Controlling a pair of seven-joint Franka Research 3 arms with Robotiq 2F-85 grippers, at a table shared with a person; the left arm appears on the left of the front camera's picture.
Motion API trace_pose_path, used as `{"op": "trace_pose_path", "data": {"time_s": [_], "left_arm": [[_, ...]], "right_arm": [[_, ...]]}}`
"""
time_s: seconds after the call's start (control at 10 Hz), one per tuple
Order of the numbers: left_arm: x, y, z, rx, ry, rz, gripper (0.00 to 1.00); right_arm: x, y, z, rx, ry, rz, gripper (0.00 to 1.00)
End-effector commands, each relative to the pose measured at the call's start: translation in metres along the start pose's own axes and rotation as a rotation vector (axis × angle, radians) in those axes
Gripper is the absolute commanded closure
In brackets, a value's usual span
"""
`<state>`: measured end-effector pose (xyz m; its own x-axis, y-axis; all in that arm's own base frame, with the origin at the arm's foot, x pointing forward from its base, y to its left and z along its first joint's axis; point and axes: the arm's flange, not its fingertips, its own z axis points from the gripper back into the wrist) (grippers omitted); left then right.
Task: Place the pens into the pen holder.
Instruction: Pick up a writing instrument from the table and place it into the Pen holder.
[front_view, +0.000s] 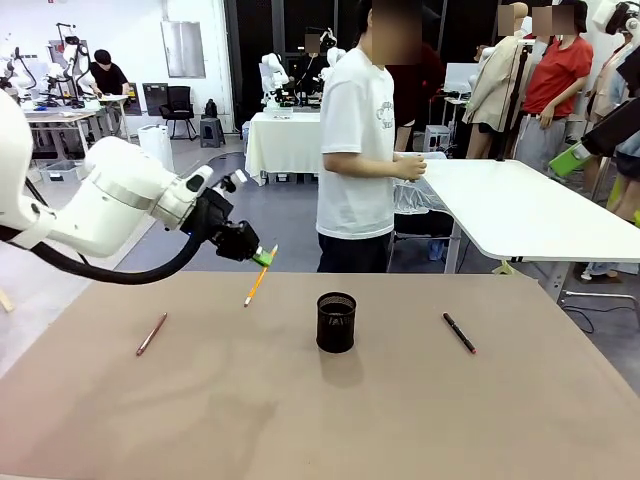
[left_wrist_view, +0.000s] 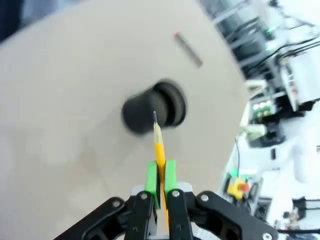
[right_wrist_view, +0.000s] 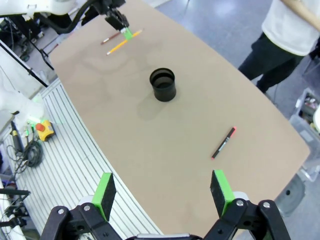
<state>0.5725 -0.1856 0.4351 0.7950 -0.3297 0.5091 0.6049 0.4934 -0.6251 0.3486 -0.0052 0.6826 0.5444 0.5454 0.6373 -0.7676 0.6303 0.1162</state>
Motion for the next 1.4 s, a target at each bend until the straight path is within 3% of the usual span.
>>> {"op": "trace_pose_path", "data": {"time_s": [0.0,0.2,0.5,0.7,0.8,1.3], "left_arm": [[-0.040,-0.019,0.010,-0.112,-0.193,-0.206,1.00],[-0.065,-0.045,0.021,-0.160,-0.304,-0.432,1.00],[-0.100,-0.066,0.044,-0.150,-0.419,-0.639,1.00],[-0.103,-0.067,0.046,-0.154,-0.446,-0.659,1.00],[-0.094,-0.071,0.046,-0.133,-0.399,-0.637,1.00],[-0.094,-0.071,0.046,-0.133,-0.399,-0.637,1.00]], "right_arm": [[0.002,0.001,0.001,0.009,-0.011,-0.004,0.00],[0.002,0.001,0.001,0.009,-0.011,-0.004,0.00],[0.002,0.001,0.001,0.009,-0.011,-0.004,0.00],[0.002,0.001,0.001,0.009,-0.011,-0.004,0.00],[0.002,0.001,0.001,0.009,-0.011,-0.004,0.00],[0.002,0.001,0.001,0.009,-0.011,-0.004,0.00]]}}
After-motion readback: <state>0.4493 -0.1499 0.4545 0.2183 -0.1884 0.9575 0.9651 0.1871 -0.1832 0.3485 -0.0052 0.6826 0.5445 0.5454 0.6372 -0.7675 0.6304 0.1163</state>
